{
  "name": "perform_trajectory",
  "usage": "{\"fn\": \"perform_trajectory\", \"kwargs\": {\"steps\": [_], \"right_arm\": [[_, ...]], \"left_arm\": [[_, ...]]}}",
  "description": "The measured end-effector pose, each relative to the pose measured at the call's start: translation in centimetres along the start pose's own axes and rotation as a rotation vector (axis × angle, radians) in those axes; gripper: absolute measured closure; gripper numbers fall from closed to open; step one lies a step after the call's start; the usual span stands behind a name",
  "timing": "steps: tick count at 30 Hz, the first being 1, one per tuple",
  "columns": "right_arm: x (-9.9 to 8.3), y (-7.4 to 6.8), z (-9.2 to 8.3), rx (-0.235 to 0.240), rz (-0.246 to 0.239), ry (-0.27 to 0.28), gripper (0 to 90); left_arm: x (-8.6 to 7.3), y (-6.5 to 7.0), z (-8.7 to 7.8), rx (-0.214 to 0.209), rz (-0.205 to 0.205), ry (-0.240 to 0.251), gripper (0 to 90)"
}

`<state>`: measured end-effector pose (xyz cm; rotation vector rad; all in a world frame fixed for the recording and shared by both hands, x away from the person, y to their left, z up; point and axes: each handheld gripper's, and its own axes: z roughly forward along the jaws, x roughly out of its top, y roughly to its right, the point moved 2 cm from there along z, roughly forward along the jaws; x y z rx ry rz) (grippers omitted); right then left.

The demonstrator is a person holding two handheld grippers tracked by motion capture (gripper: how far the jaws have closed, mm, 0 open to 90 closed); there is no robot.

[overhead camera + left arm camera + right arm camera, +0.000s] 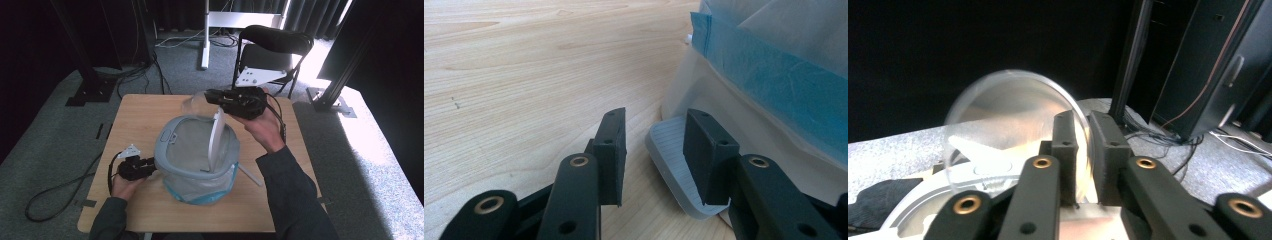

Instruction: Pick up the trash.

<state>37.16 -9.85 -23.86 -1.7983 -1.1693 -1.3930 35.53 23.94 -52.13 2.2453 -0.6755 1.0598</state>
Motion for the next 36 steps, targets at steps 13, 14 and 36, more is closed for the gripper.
{"fn": "perform_trajectory", "kwargs": {"steps": [13,14,36], "right_arm": [[0.0,0.2,-0.2,-0.005,0.003,0.009,78.1],[0.0,0.3,-0.3,-0.011,0.004,0.011,78.0],[-1.1,3.0,-1.4,-0.144,0.069,0.022,78.6]], "left_arm": [[0.0,0.0,0.0,0.000,0.001,-0.001,61.2],[0.0,0.0,0.0,0.000,0.002,-0.001,61.2],[0.0,0.0,0.0,0.001,0.002,-0.003,61.2]]}}
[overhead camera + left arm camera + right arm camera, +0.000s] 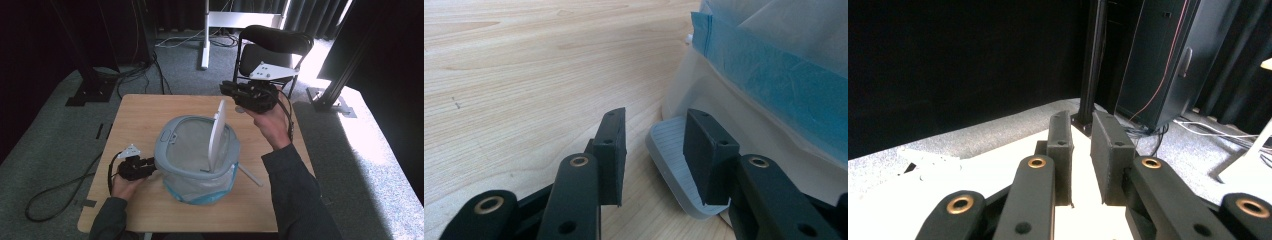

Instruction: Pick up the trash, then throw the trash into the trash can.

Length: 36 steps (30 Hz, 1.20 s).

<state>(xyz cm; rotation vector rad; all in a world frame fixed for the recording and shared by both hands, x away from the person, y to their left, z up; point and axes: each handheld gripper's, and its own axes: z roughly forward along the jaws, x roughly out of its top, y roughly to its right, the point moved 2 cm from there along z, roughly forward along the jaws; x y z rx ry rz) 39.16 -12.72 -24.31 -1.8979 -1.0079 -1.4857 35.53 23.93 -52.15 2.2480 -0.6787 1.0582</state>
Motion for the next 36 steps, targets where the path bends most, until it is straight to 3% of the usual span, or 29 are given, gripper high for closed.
{"fn": "perform_trajectory", "kwargs": {"steps": [14,21,25,36], "right_arm": [[-2.2,1.6,-0.3,-0.039,0.039,-0.023,78.8],[-4.3,2.6,-0.6,-0.067,0.069,-0.047,78.8],[-5.3,2.9,-0.6,-0.090,0.058,-0.073,78.7],[-9.4,4.1,-0.9,-0.131,0.108,-0.125,77.3]], "left_arm": [[0.0,0.0,0.0,0.002,-0.001,0.002,61.2],[0.0,0.0,0.0,0.001,0.000,-0.001,61.2],[0.0,0.0,0.1,0.003,0.001,-0.002,61.2],[0.0,0.0,0.0,0.003,0.000,0.000,61.0]]}}
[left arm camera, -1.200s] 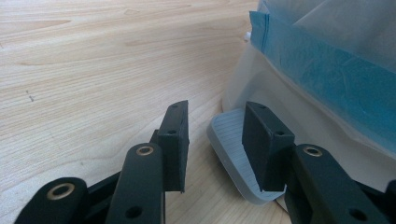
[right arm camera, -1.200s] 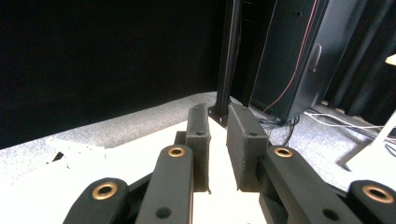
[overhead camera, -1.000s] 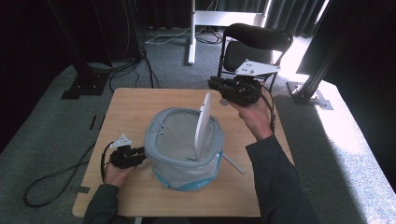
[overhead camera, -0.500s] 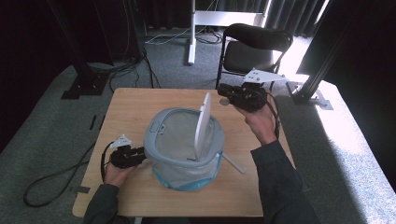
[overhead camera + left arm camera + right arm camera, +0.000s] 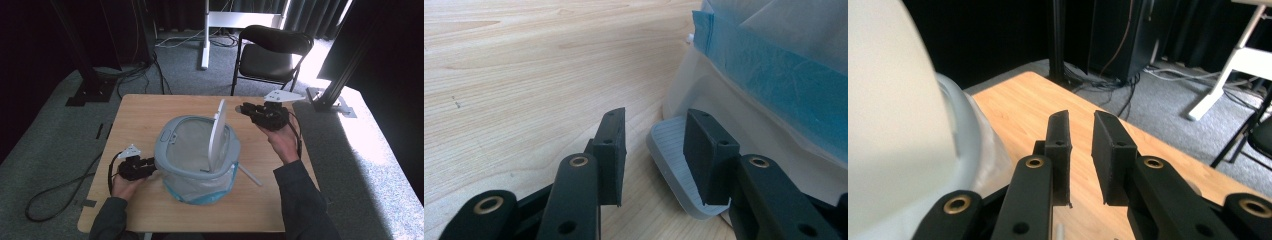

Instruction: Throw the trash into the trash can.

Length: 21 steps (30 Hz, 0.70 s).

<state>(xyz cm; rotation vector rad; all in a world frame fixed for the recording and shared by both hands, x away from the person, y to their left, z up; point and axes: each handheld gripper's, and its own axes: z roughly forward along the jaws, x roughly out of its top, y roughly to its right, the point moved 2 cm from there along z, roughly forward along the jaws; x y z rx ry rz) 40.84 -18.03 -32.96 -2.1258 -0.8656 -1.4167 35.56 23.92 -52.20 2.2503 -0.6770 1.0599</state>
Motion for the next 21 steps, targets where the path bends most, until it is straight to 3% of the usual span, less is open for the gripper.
{"fn": "perform_trajectory", "kwargs": {"steps": [12,21], "right_arm": [[-5.3,0.6,1.5,-0.002,0.051,-0.085,77.1],[-7.9,0.5,2.3,0.001,0.048,-0.143,77.1]], "left_arm": [[0.0,0.0,-0.1,0.006,0.002,0.004,60.2],[0.0,0.1,0.0,0.007,0.004,0.002,60.1]]}}
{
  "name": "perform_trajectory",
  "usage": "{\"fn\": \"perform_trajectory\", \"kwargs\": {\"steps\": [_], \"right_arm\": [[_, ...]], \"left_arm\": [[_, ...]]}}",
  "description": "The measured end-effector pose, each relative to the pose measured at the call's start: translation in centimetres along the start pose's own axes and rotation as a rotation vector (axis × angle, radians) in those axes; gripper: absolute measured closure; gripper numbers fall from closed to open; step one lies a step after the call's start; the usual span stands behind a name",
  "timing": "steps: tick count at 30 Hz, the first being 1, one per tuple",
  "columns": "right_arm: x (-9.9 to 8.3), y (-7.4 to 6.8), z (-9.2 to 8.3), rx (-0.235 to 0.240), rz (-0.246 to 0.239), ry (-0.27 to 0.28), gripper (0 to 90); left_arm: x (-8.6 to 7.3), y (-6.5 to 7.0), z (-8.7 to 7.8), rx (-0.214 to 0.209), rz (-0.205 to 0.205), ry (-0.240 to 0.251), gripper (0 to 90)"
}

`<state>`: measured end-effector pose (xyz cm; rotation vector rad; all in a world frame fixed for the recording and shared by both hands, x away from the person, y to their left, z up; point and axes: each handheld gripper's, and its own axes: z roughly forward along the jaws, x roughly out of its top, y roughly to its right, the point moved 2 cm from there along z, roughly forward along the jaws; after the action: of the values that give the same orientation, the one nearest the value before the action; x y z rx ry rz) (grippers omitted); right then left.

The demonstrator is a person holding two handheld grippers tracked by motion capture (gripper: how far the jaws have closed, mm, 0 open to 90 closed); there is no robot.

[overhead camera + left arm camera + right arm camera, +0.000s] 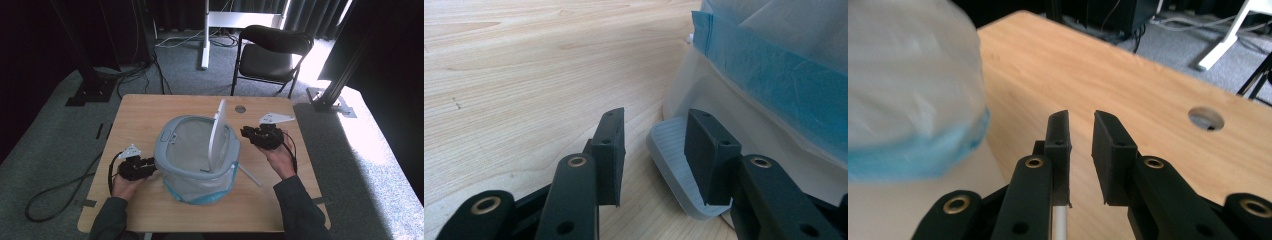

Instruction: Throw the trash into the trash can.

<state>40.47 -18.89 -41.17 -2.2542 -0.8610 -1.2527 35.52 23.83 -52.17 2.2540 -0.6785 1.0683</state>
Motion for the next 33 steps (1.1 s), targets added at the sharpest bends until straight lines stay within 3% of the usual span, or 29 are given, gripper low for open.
{"fn": "perform_trajectory", "kwargs": {"steps": [25,33], "right_arm": [[-8.9,-1.2,3.7,0.006,-0.020,-0.263,76.0],[-10.5,-1.0,3.9,0.002,-0.020,-0.318,76.1]], "left_arm": [[0.0,0.1,0.0,-0.003,0.002,0.002,60.1],[0.1,0.1,0.1,-0.003,0.000,0.003,60.1]]}}
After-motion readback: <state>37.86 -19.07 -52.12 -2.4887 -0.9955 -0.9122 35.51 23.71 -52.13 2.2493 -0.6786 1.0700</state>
